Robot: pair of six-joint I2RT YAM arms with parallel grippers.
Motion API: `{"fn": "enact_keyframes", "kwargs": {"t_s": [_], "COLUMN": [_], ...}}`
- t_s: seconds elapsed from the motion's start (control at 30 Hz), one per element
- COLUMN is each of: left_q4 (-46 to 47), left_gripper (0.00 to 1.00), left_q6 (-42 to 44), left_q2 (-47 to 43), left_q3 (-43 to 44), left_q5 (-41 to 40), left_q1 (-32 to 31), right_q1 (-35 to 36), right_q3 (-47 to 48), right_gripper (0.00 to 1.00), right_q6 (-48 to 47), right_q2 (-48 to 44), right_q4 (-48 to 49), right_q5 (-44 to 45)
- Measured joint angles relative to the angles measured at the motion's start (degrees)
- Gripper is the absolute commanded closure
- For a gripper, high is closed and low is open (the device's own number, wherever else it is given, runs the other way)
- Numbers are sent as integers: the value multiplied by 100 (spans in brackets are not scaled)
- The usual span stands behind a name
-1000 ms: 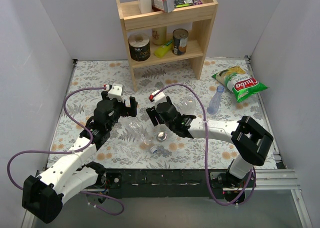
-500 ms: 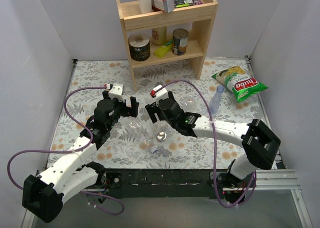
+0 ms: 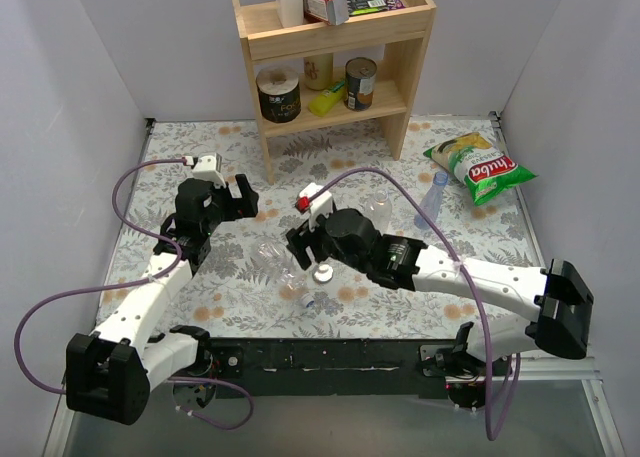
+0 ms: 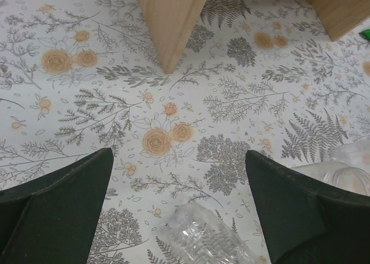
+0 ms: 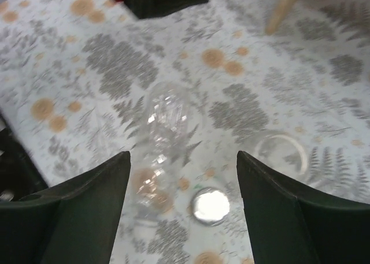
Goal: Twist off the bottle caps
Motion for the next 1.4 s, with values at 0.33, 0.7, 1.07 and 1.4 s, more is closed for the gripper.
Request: {"fn": "enact_keyframes", "kwargs": {"t_s": [0.33, 0.7, 1.07, 1.4], "left_q4": [2, 0, 0, -4], "left_gripper": [2, 2, 2, 2], "left_q6": [-184, -188, -186, -208], "left_q2": [-31, -33, -92, -98], "left_q3": [0, 0, 0, 0], "left_q5": [540, 647, 656, 671], "left_q1": [76, 79, 76, 76], "right_q1": [369, 485, 490, 490], "right_q3": [-448, -332, -70, 20], "right_gripper": [29, 32, 44, 91], "right_q6": [813, 896, 876, 835], "right_q2": [590, 1541, 2087, 2129], "right_q4": [-962, -1250, -1255, -1283], "right_q5": [-1091, -1220, -1174, -1233]}}
